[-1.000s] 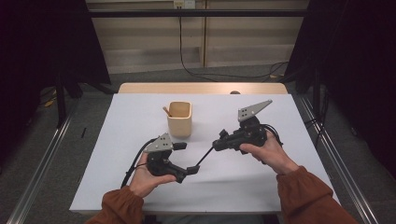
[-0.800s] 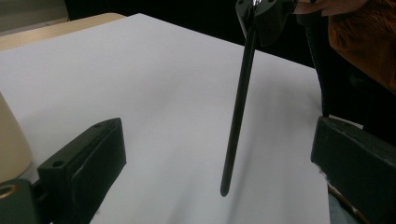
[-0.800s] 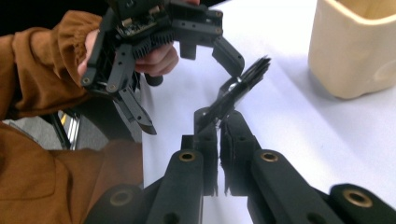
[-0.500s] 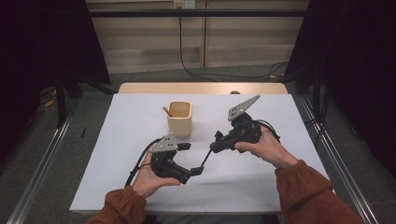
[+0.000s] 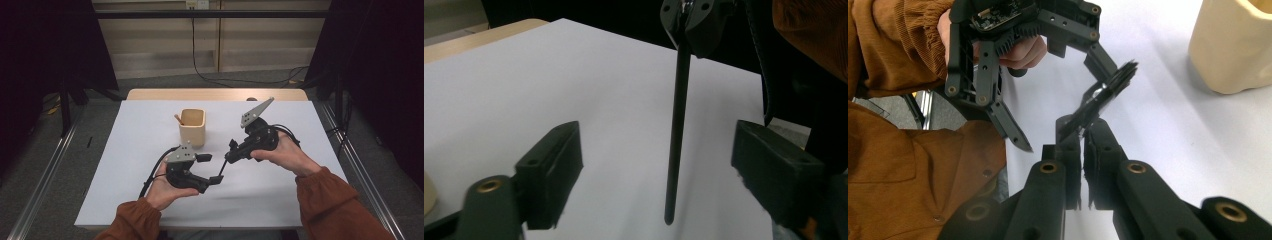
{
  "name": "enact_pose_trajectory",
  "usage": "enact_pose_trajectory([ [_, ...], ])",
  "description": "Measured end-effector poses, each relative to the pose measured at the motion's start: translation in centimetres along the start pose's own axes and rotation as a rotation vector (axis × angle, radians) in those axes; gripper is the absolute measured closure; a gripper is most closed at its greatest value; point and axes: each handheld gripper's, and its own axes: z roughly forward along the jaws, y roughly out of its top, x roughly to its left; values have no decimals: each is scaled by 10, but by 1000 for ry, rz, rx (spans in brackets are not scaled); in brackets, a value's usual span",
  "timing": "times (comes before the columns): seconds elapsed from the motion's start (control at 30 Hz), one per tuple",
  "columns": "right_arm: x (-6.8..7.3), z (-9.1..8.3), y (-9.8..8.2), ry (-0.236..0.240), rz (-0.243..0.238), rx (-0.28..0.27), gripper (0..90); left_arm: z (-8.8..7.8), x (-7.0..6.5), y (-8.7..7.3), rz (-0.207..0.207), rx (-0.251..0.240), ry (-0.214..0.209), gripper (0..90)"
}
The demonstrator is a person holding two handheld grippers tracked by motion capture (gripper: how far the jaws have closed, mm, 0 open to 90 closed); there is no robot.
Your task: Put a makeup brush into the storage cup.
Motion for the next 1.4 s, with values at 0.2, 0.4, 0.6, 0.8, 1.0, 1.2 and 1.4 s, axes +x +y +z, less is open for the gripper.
enact_pose_trajectory([
  [0.2, -1, 0, -1, -2, 1, -14, 853, 5, -2, 5, 10, -4, -11, 369],
  [0.4, -2, 1, -4, 0, 5, -18, 853, 6, -1, 6, 11, -4, -41, 568],
  [0.6, -2, 5, -5, 5, 7, -11, 853, 8, -1, 5, 16, -4, -50, 680],
  [0.8, -2, 5, -6, 7, 6, -14, 853, 9, -1, 6, 9, -4, -63, 759],
  [1.0, -3, 9, -10, 21, 10, -32, 853, 11, -1, 4, 6, 2, -79, 841],
  [1.2, -4, 9, -13, 20, 15, -40, 853, 10, 0, 5, -1, 1, -81, 855],
  [1.4, -3, 10, -14, 25, 2, -58, 845, 10, 0, 5, -5, -1, -88, 858],
])
